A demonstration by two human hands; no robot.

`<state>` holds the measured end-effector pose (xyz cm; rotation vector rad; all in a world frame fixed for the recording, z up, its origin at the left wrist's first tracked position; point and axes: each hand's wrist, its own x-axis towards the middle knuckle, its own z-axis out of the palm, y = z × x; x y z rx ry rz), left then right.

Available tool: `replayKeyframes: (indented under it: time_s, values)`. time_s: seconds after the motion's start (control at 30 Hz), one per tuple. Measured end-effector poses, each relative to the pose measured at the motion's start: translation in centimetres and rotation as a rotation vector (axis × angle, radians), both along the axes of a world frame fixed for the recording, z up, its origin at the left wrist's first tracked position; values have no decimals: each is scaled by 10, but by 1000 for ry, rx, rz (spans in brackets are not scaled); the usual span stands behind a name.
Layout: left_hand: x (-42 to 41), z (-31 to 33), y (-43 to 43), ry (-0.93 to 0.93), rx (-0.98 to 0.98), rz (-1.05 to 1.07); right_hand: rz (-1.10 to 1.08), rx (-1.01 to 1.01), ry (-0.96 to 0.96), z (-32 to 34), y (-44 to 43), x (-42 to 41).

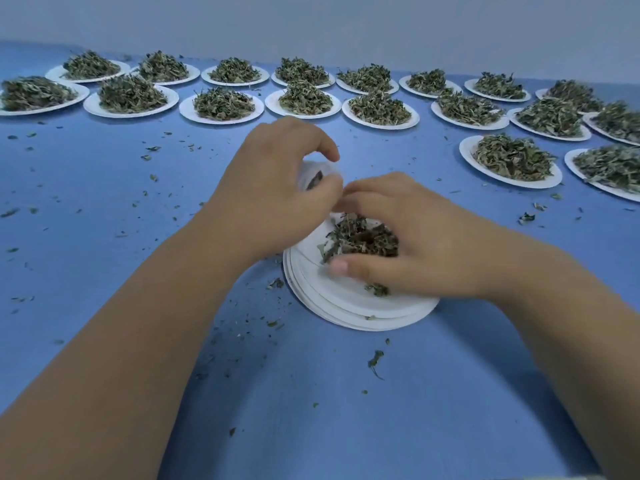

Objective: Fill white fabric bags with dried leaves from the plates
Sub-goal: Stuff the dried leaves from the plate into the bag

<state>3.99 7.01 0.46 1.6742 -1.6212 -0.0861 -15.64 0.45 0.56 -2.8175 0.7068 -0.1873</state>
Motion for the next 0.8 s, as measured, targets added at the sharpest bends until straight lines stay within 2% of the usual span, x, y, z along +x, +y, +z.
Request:
replayKeyframes:
  time_s: [0.1,0.17,0.3,0.43,0.5,0.67,0.8]
  values:
    - [7,3,0,287,147,-116,10,21,-45,-14,7,3]
    - [17,6,2,341,199,-150,14,-2,-113,-18,5,2]
    - [33,6,7,227,433,-294,3,-1,-239,-14,6,-3]
    - [44,5,10,39,577,-379,93,46,-77,-15,17,-10]
    - [48,4,10,15,587,-390,119,9,-49,-19,22,-14]
    - [49,-6,-2,30,497,-282,136,-91,-170,-28,26,-13]
    - [50,-12,-6,109,402,-253,138,-54,-293,-33,26,-12]
